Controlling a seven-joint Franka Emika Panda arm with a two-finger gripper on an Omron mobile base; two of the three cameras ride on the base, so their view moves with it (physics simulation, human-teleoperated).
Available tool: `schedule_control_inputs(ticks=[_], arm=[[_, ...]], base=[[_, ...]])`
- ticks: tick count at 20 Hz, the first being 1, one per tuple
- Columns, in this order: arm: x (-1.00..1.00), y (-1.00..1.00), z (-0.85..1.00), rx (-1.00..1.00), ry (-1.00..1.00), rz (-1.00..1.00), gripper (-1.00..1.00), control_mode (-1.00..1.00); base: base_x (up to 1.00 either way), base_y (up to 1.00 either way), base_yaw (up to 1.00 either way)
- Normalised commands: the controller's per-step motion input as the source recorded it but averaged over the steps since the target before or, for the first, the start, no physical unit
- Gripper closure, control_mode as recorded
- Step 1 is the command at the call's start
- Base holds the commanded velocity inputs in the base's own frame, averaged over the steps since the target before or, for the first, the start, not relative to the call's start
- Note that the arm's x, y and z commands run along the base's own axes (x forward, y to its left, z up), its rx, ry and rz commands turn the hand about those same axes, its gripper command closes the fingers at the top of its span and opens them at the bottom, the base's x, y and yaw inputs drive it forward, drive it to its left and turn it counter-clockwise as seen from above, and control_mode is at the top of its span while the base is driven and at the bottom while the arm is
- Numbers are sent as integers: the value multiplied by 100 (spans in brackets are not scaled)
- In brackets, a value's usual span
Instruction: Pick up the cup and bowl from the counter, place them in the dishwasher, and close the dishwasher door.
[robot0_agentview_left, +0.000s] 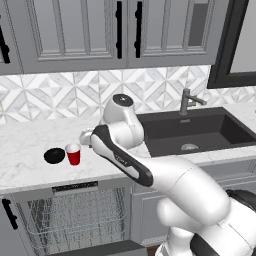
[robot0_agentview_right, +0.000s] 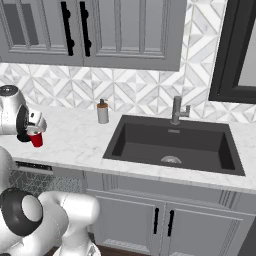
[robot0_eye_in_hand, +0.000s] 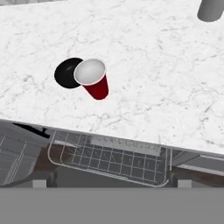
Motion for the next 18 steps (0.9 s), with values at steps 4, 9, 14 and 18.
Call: schedule_control_inputs(ticks=[4,9,14,18], arm=[[44,14,-7,0,2,0,-100,-100],[24,22,-12,0,1,0,-100,-100],[25,19,-8,0,1,0,-100,-100],[25,10,-19,0,0,0,-100,-100]], base=[[0,0,0],[0,0,0],[0,0,0],[0,0,0]])
